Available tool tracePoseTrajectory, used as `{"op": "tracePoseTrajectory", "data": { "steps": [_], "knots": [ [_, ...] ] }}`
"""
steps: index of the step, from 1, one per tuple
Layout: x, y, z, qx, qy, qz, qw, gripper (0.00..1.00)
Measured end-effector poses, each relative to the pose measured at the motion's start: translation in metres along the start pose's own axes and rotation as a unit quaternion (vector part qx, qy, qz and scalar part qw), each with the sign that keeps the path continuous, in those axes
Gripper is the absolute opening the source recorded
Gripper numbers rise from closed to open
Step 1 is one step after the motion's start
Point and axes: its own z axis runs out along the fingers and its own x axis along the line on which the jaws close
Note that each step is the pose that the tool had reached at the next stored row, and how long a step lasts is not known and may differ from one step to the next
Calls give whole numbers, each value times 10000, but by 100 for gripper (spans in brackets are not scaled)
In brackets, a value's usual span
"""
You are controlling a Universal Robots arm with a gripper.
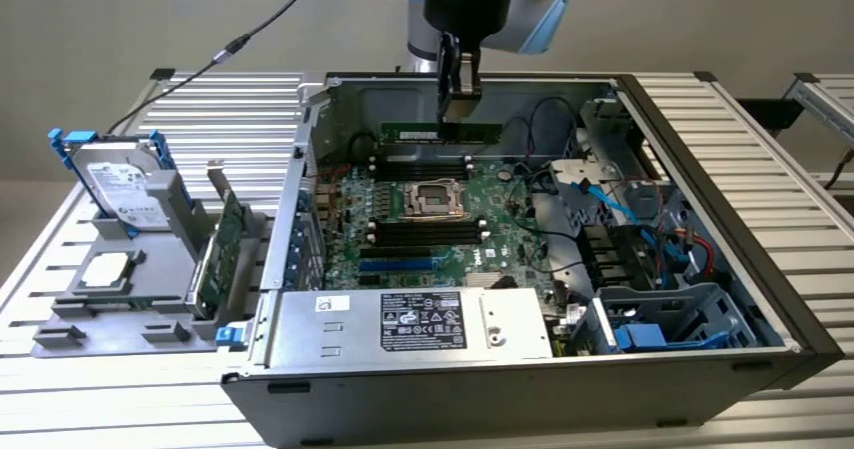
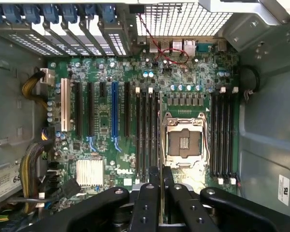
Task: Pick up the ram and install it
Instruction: 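Pick up the ram and move it above insertion slot, then insert the ram into the slot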
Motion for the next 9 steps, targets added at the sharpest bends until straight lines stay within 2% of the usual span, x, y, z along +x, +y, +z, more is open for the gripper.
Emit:
{"op": "tracePoseTrajectory", "data": {
  "steps": [9],
  "knots": [
    [0,0,0,0,0,0,10000,14]
  ]
}}
